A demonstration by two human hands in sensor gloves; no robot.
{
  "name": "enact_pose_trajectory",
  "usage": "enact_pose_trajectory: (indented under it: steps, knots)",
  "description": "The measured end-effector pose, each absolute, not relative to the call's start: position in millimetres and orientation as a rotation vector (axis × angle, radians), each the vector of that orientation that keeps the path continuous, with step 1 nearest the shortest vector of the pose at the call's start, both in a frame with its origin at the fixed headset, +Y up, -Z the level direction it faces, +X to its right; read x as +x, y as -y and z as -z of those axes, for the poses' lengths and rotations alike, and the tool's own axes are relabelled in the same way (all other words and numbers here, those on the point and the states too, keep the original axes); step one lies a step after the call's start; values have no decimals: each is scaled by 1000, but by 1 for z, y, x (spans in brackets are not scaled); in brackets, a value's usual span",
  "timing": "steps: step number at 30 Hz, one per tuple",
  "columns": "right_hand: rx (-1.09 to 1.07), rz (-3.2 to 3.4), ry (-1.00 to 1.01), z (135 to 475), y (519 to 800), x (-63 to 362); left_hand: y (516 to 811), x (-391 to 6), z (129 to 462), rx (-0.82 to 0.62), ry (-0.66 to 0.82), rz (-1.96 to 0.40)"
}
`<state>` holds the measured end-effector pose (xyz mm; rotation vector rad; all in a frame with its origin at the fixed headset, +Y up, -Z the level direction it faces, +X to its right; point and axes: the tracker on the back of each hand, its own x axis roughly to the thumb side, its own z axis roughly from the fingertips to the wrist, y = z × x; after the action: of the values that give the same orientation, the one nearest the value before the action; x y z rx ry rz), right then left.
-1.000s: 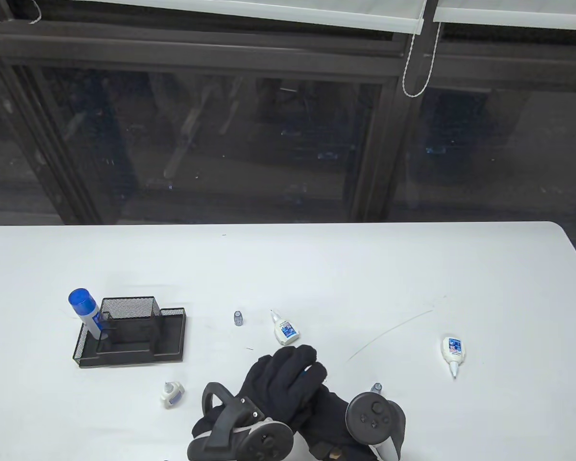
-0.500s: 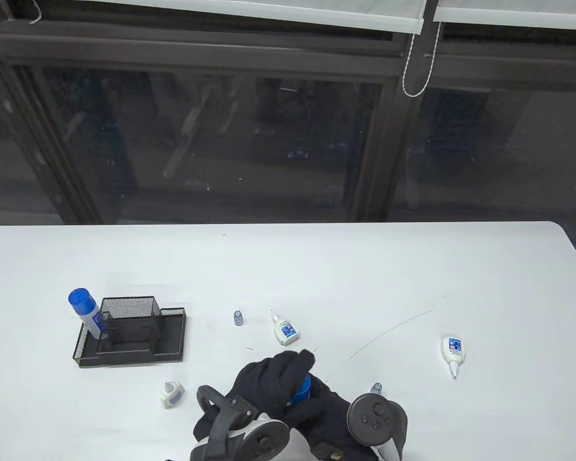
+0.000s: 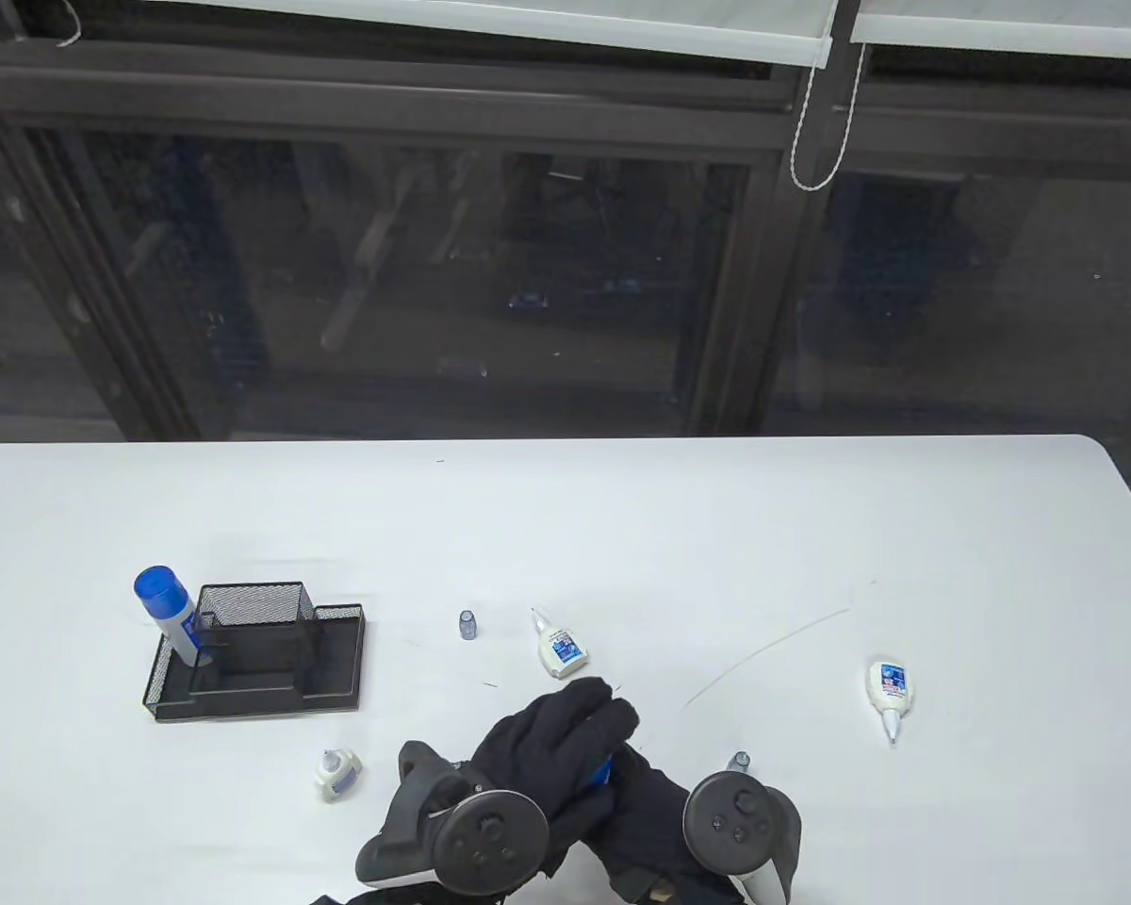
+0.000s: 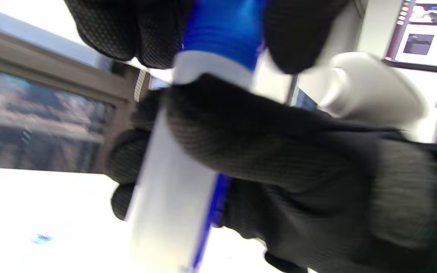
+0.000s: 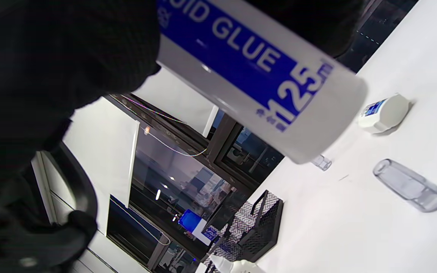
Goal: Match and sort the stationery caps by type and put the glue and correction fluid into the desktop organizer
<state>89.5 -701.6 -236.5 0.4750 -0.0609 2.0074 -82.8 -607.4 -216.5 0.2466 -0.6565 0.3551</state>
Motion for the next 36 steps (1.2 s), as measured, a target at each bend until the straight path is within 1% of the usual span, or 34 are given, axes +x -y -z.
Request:
enact_pose_trajectory:
  steps: [1, 3, 6, 9, 11, 13, 14, 16, 18, 19, 22, 24, 28, 30, 31, 33, 36]
  knots:
    - [472, -2016, 71, 237, 701, 90, 608, -83, 216, 315, 636, -357]
    - [477, -2024, 66, 237, 701, 90, 607, -83, 216, 347, 645, -366]
    - [497, -2023, 60, 236, 700, 89, 605, -85, 216, 305, 686, -425]
    - [507, -2025, 69, 235, 698, 88, 604, -88, 216, 328, 674, -441]
    - [479, -1990, 87, 234, 697, 89, 608, -90, 219, 362, 658, -499]
    - [461, -1984, 106, 233, 696, 91, 612, -89, 220, 320, 628, -537]
    - [471, -1991, 98, 234, 696, 91, 614, -89, 219, 326, 623, -534]
    - [467, -1998, 107, 234, 696, 92, 613, -87, 219, 373, 633, -559]
    - [495, -2008, 81, 235, 695, 92, 609, -88, 219, 317, 623, -549]
    - [499, -1994, 70, 235, 695, 91, 609, -89, 219, 315, 628, -548]
    - [491, -2005, 78, 234, 695, 91, 616, -91, 223, 328, 625, -599]
    - [465, -2031, 76, 235, 696, 93, 622, -89, 223, 313, 597, -638]
    - [438, -2084, 120, 235, 696, 94, 625, -82, 219, 349, 549, -541]
    - [428, -2104, 142, 234, 695, 94, 627, -81, 218, 360, 541, -545]
    - [428, -2102, 141, 234, 694, 94, 628, -80, 217, 356, 541, -552]
    - [456, -2082, 72, 236, 695, 94, 627, -79, 218, 366, 553, -543]
    - [454, -2068, 68, 238, 697, 94, 625, -78, 220, 330, 554, -547]
